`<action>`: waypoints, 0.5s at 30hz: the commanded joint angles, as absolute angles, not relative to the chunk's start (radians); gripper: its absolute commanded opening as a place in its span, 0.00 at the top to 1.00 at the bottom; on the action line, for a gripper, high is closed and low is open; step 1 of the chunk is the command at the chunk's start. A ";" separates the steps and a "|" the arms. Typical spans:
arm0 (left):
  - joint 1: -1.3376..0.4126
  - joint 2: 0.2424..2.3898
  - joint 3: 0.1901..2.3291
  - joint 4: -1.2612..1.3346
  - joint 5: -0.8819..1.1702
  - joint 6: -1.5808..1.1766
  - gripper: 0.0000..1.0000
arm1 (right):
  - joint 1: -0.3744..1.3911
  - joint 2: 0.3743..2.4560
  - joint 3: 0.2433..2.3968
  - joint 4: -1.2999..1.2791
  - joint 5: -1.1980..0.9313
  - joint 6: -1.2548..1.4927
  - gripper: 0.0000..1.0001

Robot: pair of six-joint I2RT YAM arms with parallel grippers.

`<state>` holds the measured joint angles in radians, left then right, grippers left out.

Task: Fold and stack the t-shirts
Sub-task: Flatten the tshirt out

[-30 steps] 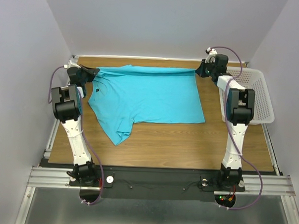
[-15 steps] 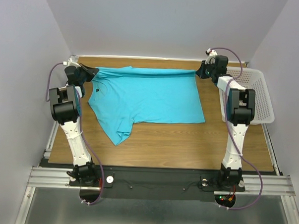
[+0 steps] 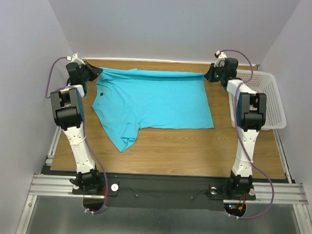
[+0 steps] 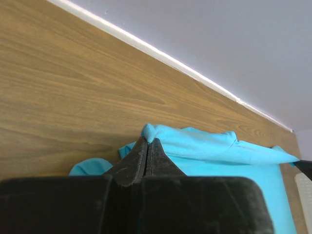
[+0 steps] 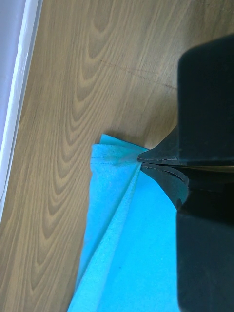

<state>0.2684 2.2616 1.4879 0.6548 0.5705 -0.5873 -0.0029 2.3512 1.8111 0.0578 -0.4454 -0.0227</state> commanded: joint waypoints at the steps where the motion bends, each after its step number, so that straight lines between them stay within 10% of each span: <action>1: 0.262 2.250 1.581 0.649 0.584 -0.514 0.97 | -0.002 2.321 1.848 0.080 -0.440 -0.025 0.99; 15: 0.236 2.284 1.672 0.586 0.618 -0.318 0.95 | -0.002 2.339 1.882 0.072 -0.452 -0.021 0.99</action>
<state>0.2382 2.2787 1.6295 0.5793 0.5999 -0.4255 -0.0029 2.3516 1.8256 0.0517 -0.4458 -0.0219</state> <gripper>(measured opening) 0.052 0.012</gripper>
